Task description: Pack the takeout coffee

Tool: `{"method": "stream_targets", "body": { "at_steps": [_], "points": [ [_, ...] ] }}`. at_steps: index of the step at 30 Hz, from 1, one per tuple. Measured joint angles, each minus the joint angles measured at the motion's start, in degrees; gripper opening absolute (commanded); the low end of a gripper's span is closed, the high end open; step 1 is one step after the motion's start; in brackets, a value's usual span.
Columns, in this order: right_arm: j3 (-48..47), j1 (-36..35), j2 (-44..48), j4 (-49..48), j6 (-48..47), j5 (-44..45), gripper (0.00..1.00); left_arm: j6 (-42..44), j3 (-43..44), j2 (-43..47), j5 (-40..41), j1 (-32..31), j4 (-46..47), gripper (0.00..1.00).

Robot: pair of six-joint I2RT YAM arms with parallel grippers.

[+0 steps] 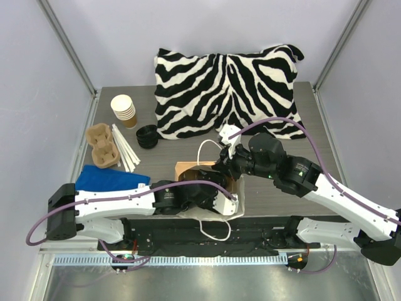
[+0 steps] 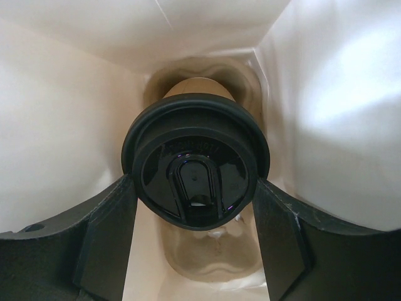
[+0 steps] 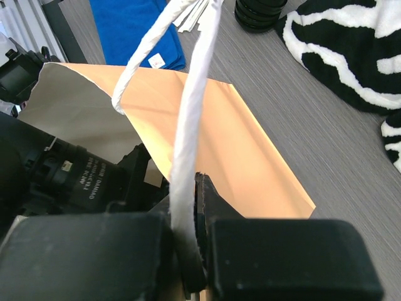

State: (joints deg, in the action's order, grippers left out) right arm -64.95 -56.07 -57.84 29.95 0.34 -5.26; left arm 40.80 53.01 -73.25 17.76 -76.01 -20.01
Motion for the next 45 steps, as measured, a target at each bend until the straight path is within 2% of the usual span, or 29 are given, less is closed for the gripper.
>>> {"method": "stream_targets", "body": {
  "at_steps": [21,27,45],
  "points": [
    [0.3,0.0,-0.4,0.2,0.6,0.2,0.01,-3.4,9.8,-9.3,-1.4,1.9,-10.8,0.00],
    [0.9,0.3,-0.8,0.3,1.3,0.8,0.01,-3.6,10.9,-11.3,-3.9,3.4,-12.0,0.02],
    [1.0,3.5,-0.7,1.4,1.7,3.1,0.01,-2.7,14.5,-16.8,-8.5,6.0,-12.7,0.00]
  ]
}}
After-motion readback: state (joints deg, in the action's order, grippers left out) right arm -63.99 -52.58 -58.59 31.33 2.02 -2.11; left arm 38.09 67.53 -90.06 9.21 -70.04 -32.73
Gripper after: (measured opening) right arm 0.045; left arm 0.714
